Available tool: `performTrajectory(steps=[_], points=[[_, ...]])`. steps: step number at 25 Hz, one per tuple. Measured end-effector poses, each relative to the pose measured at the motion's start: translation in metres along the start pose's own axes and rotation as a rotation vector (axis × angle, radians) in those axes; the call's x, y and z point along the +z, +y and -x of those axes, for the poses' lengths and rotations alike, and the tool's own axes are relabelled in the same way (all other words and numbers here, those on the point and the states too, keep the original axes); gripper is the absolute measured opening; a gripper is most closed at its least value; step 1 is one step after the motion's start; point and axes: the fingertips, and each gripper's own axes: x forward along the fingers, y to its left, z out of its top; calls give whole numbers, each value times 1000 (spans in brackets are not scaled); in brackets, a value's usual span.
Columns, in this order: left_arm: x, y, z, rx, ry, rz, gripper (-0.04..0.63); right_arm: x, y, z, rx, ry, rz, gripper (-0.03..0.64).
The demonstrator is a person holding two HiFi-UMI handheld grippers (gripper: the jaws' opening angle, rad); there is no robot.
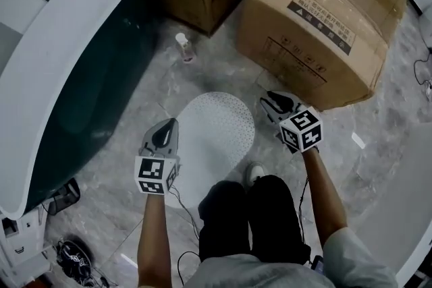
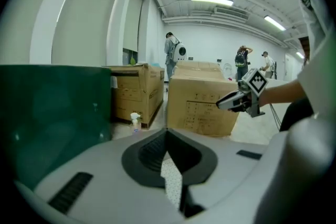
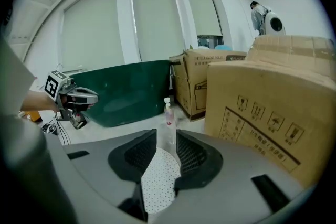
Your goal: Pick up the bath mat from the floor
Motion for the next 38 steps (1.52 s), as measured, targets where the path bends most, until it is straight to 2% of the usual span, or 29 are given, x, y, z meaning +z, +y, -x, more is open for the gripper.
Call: performTrajectory(steps=[8,12,15,19,26,32,34,38], points=[[-102,1,-51,6,62,7,11,-96,-8,-77,57,71,-24,187],[-135,3,-67,9,86,22,11,-128,-16,-104,46,82,-52,247],[-157,5,-76,11,102,45,11,-157,-24,-127,41,110,-90,267],[-184,10,-88,11,118,71,11,-193,-28,-162,57,177,-68,288],[-214,20,-104,37,121,102,11,-248,-32,-215,78,287,-43,304],[-233,17,-94,30,140,105,11,-285,-27,-242,104,358,-3,328],[-237,21,-89,35,143,108,11,-290,-24,-244,91,344,17,341],[-246,27,-79,47,138,111,11,-287,-23,-245,56,253,-38,351]])
